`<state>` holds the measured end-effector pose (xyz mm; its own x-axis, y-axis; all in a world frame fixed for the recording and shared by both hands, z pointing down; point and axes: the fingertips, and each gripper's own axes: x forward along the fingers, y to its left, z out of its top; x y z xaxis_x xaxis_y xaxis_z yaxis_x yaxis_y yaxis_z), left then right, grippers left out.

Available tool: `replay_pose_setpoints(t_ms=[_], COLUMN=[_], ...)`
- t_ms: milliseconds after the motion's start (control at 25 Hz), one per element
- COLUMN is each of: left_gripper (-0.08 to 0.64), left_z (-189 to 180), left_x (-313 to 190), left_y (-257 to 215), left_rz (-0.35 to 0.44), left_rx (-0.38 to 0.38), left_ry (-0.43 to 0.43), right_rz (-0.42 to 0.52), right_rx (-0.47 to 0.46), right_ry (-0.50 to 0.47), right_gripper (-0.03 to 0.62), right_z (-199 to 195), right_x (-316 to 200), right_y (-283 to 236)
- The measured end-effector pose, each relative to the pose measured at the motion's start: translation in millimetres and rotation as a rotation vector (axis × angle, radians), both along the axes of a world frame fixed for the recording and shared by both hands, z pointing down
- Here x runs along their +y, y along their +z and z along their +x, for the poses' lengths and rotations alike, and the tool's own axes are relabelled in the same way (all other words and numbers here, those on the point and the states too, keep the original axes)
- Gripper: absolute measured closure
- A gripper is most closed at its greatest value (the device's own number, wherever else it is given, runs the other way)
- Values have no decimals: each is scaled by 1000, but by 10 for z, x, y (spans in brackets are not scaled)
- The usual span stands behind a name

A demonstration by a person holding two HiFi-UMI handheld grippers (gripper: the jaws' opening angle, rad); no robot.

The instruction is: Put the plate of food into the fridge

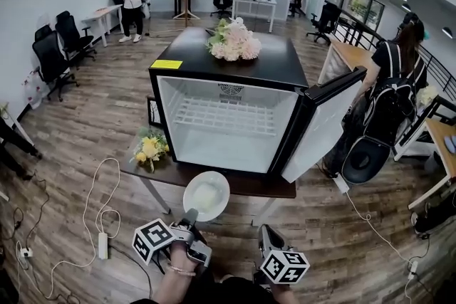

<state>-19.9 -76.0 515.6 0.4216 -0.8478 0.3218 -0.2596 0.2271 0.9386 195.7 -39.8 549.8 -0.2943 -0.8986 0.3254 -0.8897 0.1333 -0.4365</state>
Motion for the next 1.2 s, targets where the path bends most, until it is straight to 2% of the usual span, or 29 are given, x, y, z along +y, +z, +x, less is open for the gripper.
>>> replay_pose_setpoints(t_ms=[360, 720, 880, 1040, 1200], left_gripper=[512, 509, 506, 506, 506], left_z=[-105, -159, -234, -354, -428], left_x=[-401, -758, -904, -1076, -1232], left_y=[23, 14, -71, -180, -266], left_rz=[-6, -5, 3, 30, 45], left_rx=[16, 34, 65, 11, 20], left_ry=[34, 117, 143, 163, 187], right_rz=[-12, -30, -35, -36, -45], right_rx=[5, 5, 4, -2, -10], right_ry=[32, 97, 113, 125, 136], right_gripper=[584, 584, 584, 584, 584], right_z=[-147, -211, -292, -432, -595], right_x=[-343, -710, -898, -1069, -1210], right_y=[17, 49, 41, 25, 63])
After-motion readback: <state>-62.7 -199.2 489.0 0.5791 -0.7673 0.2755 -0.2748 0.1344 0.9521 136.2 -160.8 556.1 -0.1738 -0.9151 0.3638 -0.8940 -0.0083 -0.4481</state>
